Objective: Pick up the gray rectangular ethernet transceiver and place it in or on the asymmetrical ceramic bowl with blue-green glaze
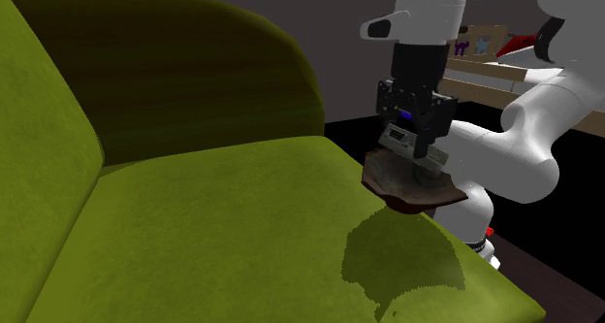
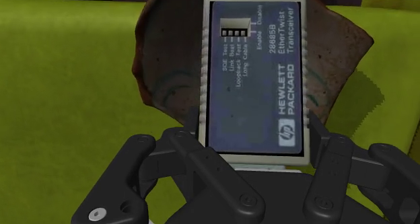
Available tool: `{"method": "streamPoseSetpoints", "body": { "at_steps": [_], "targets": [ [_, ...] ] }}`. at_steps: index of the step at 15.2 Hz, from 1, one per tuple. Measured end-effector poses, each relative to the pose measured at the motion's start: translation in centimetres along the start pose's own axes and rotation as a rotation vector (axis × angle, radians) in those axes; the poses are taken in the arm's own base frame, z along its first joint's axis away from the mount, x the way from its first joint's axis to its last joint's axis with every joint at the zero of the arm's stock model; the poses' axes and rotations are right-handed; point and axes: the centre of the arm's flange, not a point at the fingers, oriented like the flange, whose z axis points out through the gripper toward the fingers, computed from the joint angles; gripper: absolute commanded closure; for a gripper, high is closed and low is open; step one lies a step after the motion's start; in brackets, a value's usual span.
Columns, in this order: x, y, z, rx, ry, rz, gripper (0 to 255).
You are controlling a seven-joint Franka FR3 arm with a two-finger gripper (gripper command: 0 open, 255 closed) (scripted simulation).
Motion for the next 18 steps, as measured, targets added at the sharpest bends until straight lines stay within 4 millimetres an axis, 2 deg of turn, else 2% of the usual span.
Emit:
{"method": "streamPoseSetpoints", "body": {
  "at_steps": [6, 13, 14, 18],
  "targets": [
    [0.0, -0.2, 3.1, 0.000, 0.001, 0.000, 255],
    [0.0, -0.2, 3.3, 0.000, 0.010, 0.000, 255],
    [0.0, -0.2, 3.3, 0.000, 0.010, 0.000, 0],
    [0.0, -0.2, 3.6, 0.000, 0.001, 0.000, 0]
  ]
}}
